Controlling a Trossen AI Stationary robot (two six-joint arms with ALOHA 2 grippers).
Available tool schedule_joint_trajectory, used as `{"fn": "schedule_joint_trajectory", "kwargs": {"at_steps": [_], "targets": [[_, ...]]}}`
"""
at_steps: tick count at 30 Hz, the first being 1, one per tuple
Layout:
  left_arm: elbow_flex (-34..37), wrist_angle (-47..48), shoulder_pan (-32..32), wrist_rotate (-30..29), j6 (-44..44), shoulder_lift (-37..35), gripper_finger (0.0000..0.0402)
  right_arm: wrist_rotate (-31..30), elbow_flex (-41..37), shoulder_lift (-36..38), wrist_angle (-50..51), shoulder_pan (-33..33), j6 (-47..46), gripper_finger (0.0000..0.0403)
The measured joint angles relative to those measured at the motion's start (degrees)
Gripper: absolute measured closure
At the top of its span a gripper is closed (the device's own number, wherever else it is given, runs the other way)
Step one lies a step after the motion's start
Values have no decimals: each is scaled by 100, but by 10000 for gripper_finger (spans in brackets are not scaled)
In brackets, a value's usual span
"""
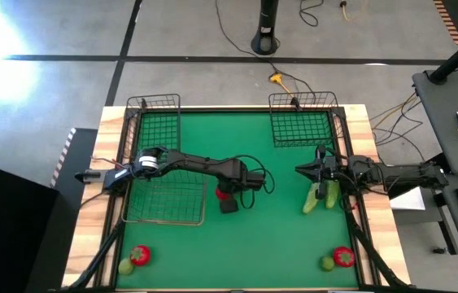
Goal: Sort produce into baskets
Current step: Put the top tomato into the golden wire basket
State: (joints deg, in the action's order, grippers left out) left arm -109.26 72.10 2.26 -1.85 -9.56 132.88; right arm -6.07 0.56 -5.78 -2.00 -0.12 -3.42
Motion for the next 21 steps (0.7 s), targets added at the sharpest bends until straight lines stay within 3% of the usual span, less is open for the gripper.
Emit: {"fn": "schedule_joint_trajectory", "kwargs": {"at_steps": [8, 14, 17, 21], "targets": [[-289, 180, 96, -12, -164, 7, 115, 0, 0, 0, 0, -1, -1, 374], [-1694, 818, 270, -94, -365, -48, 111, 0, 0, 0, 0, -2, 0, 374], [-2592, 1532, 384, -472, -574, -84, 112, 0, 2, 0, 0, -2, 0, 374], [-1714, 1729, 483, -1073, -1462, -1192, 112, 3, 0, 8, -4, -2, -1, 374]]}}
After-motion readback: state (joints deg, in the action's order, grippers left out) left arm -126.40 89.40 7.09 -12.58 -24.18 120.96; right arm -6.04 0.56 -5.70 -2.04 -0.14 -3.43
